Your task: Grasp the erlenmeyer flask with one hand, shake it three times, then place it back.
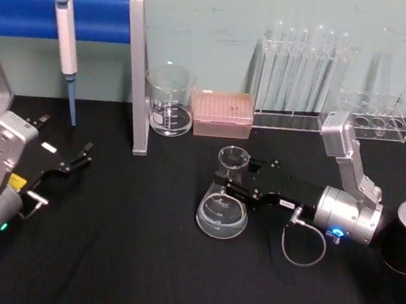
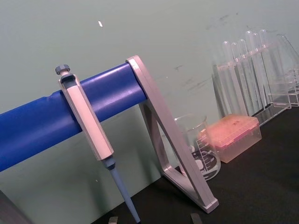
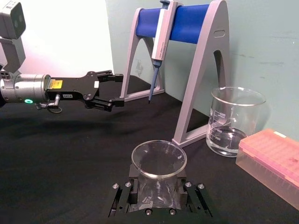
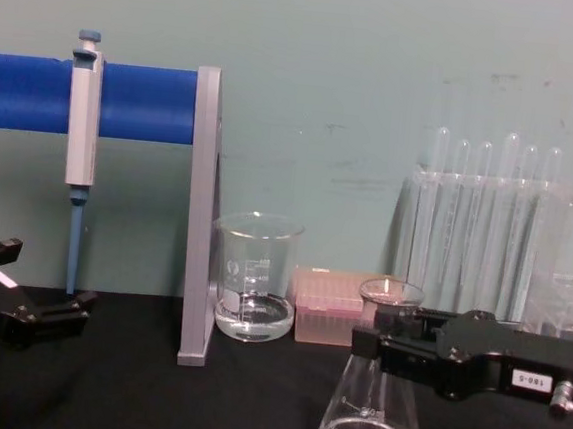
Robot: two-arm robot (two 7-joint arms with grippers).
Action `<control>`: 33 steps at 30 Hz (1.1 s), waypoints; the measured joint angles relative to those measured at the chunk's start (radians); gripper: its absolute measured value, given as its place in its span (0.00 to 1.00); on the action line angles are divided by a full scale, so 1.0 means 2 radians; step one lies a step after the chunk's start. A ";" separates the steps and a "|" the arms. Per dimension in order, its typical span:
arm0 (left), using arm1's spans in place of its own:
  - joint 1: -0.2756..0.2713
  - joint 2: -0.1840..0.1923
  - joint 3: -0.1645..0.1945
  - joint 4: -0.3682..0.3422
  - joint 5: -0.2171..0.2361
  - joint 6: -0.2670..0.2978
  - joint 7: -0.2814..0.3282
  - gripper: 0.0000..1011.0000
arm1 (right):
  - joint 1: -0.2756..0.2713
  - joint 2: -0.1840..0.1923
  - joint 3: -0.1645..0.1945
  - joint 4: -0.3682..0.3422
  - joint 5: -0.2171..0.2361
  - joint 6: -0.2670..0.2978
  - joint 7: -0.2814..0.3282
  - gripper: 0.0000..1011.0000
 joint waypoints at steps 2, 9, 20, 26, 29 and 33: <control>0.000 0.000 0.000 0.000 0.000 0.000 0.000 0.99 | 0.000 0.000 0.000 0.000 0.000 0.000 0.000 0.45; 0.000 0.000 0.000 0.000 0.000 0.000 0.000 0.99 | -0.006 0.003 0.010 -0.012 0.007 0.004 -0.007 0.45; 0.000 0.000 0.000 0.000 0.000 0.000 0.000 0.99 | -0.029 0.016 0.042 -0.083 0.018 0.030 -0.072 0.45; 0.000 0.000 0.000 0.000 0.000 0.000 0.000 0.99 | -0.056 0.017 0.073 -0.139 0.013 0.042 -0.146 0.45; 0.000 0.000 0.000 0.000 0.000 0.000 0.000 0.99 | -0.066 0.015 0.083 -0.156 0.005 0.042 -0.172 0.45; 0.000 0.000 0.000 0.000 0.000 0.000 0.000 0.99 | -0.082 0.012 0.097 -0.181 -0.016 0.043 -0.218 0.45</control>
